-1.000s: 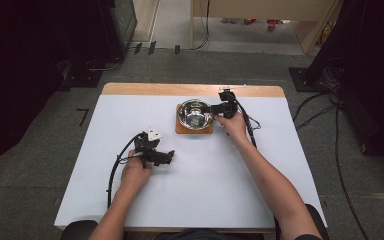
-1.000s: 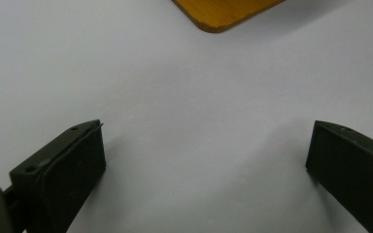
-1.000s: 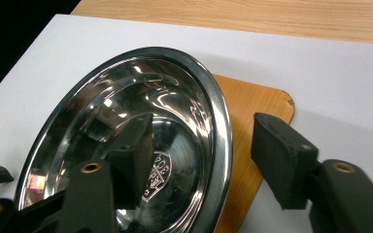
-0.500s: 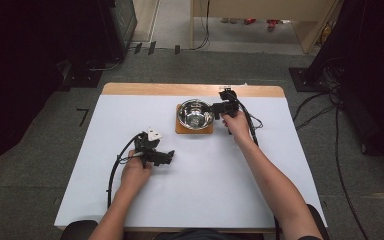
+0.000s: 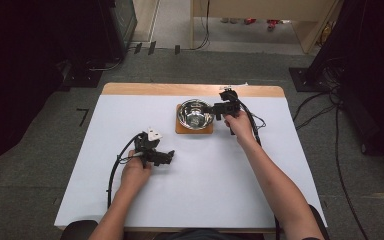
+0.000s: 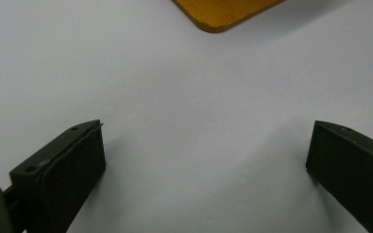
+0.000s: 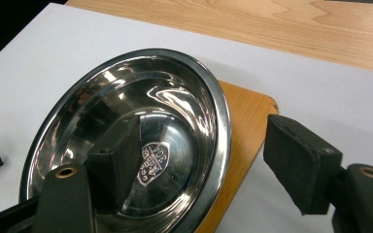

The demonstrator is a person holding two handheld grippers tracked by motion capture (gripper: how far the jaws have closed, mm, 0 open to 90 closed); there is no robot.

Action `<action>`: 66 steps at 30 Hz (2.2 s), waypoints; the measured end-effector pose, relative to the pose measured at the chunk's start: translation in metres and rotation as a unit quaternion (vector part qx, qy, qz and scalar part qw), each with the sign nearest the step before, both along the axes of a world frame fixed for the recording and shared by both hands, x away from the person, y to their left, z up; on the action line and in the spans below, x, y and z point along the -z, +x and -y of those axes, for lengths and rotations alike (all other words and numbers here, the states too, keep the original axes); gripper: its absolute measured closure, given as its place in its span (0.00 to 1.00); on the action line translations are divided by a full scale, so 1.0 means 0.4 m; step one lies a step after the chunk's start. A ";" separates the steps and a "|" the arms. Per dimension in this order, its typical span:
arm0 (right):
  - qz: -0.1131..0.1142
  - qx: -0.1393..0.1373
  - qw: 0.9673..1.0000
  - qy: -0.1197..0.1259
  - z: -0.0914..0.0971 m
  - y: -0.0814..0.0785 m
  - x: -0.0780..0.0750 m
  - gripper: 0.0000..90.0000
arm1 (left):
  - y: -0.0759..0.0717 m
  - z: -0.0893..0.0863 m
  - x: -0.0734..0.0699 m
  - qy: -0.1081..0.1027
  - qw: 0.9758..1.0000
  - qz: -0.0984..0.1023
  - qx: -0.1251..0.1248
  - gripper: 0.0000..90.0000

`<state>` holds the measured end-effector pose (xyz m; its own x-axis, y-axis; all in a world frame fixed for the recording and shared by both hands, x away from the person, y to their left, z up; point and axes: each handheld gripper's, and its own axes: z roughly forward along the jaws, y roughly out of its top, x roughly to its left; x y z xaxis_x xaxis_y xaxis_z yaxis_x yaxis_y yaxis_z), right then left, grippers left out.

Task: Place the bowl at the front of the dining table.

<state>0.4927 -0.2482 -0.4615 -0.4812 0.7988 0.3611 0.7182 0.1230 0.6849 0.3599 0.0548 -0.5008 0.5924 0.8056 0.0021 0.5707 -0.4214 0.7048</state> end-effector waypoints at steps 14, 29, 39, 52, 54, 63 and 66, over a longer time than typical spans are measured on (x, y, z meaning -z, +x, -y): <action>0.005 -0.005 1.000 -0.008 0.011 -0.022 -0.010 0.34 | 0.000 0.000 0.000 0.000 1.000 0.000 0.000 0.00; 0.018 -0.007 1.000 -0.014 0.012 -0.051 -0.024 0.33 | 0.000 0.000 0.000 0.000 1.000 0.000 0.000 0.00; 0.023 -0.013 0.999 -0.021 0.012 -0.070 -0.031 0.33 | 0.000 0.000 0.000 0.000 1.000 -0.001 0.000 0.00; 0.027 -0.010 0.999 -0.019 0.020 -0.096 -0.037 0.33 | 0.001 -0.001 0.000 0.000 1.000 -0.001 0.001 0.00; 0.030 -0.011 0.999 -0.021 0.020 -0.100 -0.037 0.33 | 0.001 -0.001 0.000 0.000 1.000 -0.002 0.001 0.00; 0.032 -0.014 0.999 -0.022 0.021 -0.120 -0.034 0.33 | 0.000 -0.001 0.000 0.000 1.000 -0.001 0.001 0.01; 0.032 -0.014 0.999 -0.022 0.021 -0.126 -0.034 0.33 | 0.000 -0.001 0.000 0.000 1.000 -0.001 0.001 0.01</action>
